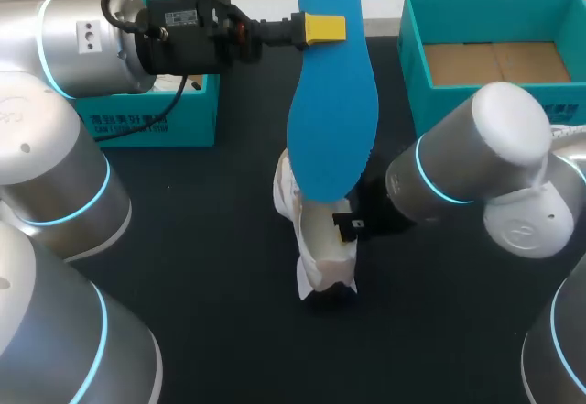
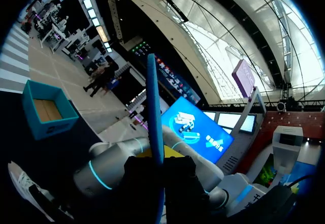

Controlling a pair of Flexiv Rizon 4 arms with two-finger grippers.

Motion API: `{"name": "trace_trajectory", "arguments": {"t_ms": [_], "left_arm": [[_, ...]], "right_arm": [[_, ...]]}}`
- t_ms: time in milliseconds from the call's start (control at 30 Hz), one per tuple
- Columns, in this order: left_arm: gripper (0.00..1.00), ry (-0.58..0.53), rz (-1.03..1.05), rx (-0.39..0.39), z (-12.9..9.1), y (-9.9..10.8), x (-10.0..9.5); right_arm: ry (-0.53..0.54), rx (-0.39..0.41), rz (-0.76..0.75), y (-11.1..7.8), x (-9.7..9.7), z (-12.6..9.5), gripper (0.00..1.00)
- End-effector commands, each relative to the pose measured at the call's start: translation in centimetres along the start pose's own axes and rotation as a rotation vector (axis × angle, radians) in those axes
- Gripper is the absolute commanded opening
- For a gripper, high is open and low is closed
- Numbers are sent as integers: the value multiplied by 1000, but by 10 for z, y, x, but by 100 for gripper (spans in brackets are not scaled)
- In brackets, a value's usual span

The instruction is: Take the shoe out of the shoebox, open the shoe tongue, remove and reinsert the insole, then place the shoe into the shoebox

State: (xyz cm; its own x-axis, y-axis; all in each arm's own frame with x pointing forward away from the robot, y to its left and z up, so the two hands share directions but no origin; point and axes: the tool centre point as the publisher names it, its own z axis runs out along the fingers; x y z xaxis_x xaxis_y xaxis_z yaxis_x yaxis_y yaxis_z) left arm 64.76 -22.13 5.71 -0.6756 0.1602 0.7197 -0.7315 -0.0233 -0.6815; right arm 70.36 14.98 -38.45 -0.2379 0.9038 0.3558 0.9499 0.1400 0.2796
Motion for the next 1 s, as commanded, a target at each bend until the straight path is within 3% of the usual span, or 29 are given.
{"name": "trace_trajectory", "arguments": {"t_ms": [33,200,233,267,667,833,1000], "left_arm": [[0,-1,0,0,0,1,0],[0,-1,0,0,0,1,0],[0,-1,0,0,0,1,0],[0,-1,0,0,0,1,0],[0,-1,0,0,0,1,0],[0,-1,0,0,0,1,0],[0,-1,0,0,0,1,0]], "right_arm": [[-9,-2,7,0,3,8,0],[-21,1,26,0,1,10,0],[-16,1,35,-1,1,10,41],[-7,10,44,-1,1,9,100],[134,48,80,-2,1,-27,100],[272,22,86,5,4,-53,100],[407,52,84,15,16,-76,100]]}}
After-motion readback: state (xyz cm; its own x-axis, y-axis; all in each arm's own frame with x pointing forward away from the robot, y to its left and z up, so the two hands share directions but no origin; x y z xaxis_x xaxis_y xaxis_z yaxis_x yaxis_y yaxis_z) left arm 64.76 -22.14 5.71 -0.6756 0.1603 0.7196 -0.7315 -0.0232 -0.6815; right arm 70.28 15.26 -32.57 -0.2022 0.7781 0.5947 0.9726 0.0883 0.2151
